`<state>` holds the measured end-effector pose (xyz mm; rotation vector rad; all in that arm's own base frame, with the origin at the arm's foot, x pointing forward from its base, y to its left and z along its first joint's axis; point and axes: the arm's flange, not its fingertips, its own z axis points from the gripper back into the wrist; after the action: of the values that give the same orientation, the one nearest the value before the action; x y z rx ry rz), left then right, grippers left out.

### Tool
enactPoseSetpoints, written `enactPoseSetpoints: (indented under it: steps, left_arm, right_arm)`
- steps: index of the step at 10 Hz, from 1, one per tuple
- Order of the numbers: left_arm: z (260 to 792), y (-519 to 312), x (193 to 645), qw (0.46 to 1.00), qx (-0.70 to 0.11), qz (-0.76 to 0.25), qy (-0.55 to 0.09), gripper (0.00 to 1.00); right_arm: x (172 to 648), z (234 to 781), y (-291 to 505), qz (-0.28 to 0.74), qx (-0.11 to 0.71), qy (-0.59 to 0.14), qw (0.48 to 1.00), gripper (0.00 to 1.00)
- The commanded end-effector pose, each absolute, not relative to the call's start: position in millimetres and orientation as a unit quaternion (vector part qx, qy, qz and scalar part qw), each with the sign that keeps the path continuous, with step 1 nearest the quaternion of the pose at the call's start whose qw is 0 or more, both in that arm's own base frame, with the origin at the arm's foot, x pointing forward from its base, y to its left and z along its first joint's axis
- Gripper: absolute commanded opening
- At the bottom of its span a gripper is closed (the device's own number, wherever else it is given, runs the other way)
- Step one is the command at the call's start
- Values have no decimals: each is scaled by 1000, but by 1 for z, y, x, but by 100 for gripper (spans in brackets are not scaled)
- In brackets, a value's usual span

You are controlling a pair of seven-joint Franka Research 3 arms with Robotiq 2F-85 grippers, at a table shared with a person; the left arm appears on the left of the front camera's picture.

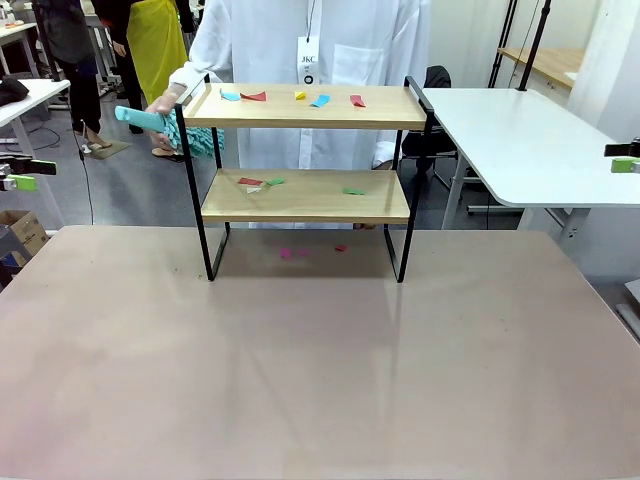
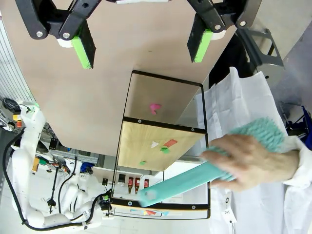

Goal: Clean the shelf.
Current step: Pick up the Duster handed by the human.

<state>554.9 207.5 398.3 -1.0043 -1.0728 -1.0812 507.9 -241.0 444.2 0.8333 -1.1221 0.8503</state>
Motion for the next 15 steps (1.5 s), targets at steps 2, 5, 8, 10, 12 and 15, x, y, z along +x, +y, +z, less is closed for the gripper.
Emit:
enactPoseSetpoints:
  steps: [2,5,8,10,12,15]
  left_arm:
    - [399,207,555,611,-435,-470,-465,100]
    - [399,207,555,611,-435,-470,-465,100]
    - [399,207,555,611,-435,-470,-465,100]
    - [399,207,555,611,-435,-470,-465,100]
    - [399,207,555,611,-435,-470,-465,100]
    - [398,208,555,612,-435,-469,-465,100]
  right_arm:
    - [508,445,-240,381,371,-499,683,100]
    - [508,445,-240,381,371,-499,683,100]
    - [508,445,-240,381,371,-499,683,100]
    - [508,445,-240,381,371,-499,683,100]
    - [508,445,-240,381,371,-499,683,100]
    - [508,445,-240,381,371,-499,683,100]
